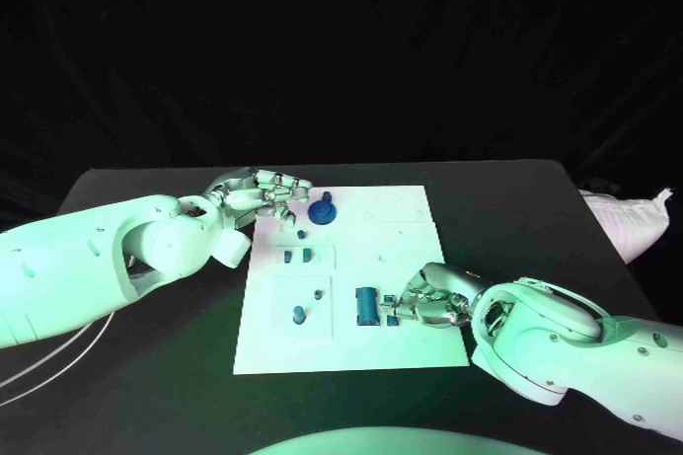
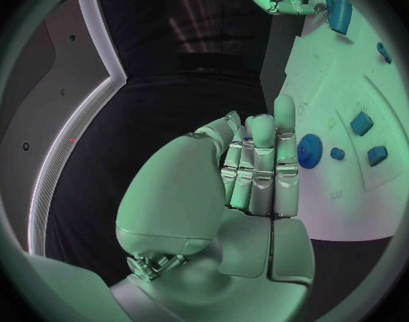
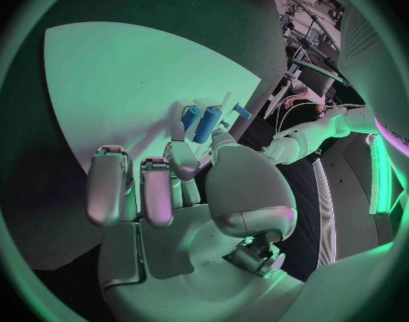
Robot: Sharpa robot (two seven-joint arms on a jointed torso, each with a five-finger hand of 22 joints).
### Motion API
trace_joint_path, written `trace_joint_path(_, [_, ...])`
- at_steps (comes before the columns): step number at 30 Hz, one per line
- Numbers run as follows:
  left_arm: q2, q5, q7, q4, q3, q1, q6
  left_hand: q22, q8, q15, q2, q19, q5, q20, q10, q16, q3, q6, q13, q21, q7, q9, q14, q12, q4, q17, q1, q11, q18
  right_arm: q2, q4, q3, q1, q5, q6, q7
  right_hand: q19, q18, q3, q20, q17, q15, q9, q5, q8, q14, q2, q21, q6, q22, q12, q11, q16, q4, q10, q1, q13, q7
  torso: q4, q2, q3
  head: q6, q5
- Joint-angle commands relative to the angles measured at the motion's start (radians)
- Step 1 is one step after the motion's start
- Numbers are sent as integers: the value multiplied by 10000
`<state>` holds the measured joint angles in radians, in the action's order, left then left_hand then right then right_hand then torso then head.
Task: Assemble the parts on the task board
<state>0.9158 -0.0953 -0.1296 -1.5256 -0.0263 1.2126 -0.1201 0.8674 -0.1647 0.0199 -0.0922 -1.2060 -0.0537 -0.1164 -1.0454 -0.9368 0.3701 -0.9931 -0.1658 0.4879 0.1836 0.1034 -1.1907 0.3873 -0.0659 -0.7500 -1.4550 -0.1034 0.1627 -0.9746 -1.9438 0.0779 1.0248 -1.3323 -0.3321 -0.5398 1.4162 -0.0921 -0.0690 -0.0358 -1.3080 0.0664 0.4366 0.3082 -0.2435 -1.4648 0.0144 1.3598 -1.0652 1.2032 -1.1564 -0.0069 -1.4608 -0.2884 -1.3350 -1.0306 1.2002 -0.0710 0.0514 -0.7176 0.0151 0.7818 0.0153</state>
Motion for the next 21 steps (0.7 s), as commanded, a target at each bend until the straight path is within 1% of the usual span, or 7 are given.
trace_joint_path(1, [-12, -22, -32, -6, 5, -1, 180, -10, -52, 18, 65, -3, -15, -30, 78, 35, 1, 63, -15, -50, -6, 2, 66, 42, 59, 11, -23, -6, 194, -20, -60, 3, -12, -70, 52, 100, 44, 179, -58, 19, -1005, 74, 18, 99, -32, -768, 115, 48, -75, 23, -60, 5, -43, 0, -80, -24, 26, 32, -7, 8, 7, 20, 4])
trace_joint_path(8, [-14, -22, -23, 8, 5, -1, 191, -10, -52, 18, 65, -3, -15, -30, 78, 35, 1, 63, -15, -50, -6, 2, 66, 42, 59, 11, -23, -6, 194, -122, -84, 3, -13, -124, 55, 95, 47, 181, -103, 25, -1003, 79, 30, 244, -33, -768, 181, 52, -77, 33, -59, -1, -43, 30, -84, -197, 37, 37, 5, 11, 5, 15, 13])
trace_joint_path(12, [-13, -22, -13, 12, 5, -1, 196, -10, -52, 18, 65, -3, -15, -30, 78, 35, 1, 63, -15, -50, -6, 2, 66, 42, 59, 11, -23, -6, 194, -191, -57, 3, -13, -163, 188, 100, 45, 180, -155, 31, -1005, 84, 42, 228, -27, -767, 153, 48, -67, 31, -47, -4, -45, 145, -80, -575, 44, 39, 8, 6, 9, 4, 1])
trace_joint_path(15, [-14, -22, -8, 14, 5, -1, 202, -10, -52, 18, 65, -3, -15, -30, 78, 35, 1, 63, -15, -50, -6, 2, 66, 42, 59, 11, -23, -6, 194, -200, -58, 3, -13, -165, 357, 130, 44, 180, -202, 34, -1004, 83, 52, -73, -20, -767, 105, 46, -57, 35, -32, -1, -45, 310, -73, -971, 48, 33, 7, 8, 8, 1, 4])
trace_joint_path(16, [-15, -22, -5, 17, 4, -1, 207, -10, -52, 18, 65, -3, -15, -30, 78, 35, 1, 63, -15, -50, -6, 2, 66, 42, 59, 11, -23, -6, 194, -194, -64, 3, -13, -151, 487, 150, 42, 180, -247, 32, -997, 82, 59, -370, -17, -764, 73, 42, -55, 34, -17, 0, -41, 439, -65, -1246, 46, 28, 1, 6, 5, -5, -1])
trace_joint_path(19, [-17, -25, -1, 18, 4, -1, 211, -10, -52, 18, 65, -3, -15, -30, 78, 35, 1, 63, -15, -50, -6, 2, 66, 42, 59, 11, -23, -6, 194, -179, -64, 3, -16, -134, 672, 171, 42, 181, -331, 25, -989, 76, 65, -808, -8, -762, 55, 41, -47, 40, 6, 8, -35, 592, -53, -1569, 43, 22, -7, 4, 4, -6, -13])
trace_joint_path(21, [-17, -43, 2, 21, 4, -1, 212, -10, -52, 18, 65, -3, -15, -30, 78, 35, 1, 63, -15, -50, -6, 2, 66, 42, 59, 11, -23, -6, 194, -172, -51, 4, -17, -130, 757, 176, 38, 179, -375, 23, -993, 72, 69, -995, -2, -762, 68, 34, -45, 34, 13, 12, -37, 684, -51, -1760, 47, 15, -7, 4, 4, -6, -13])
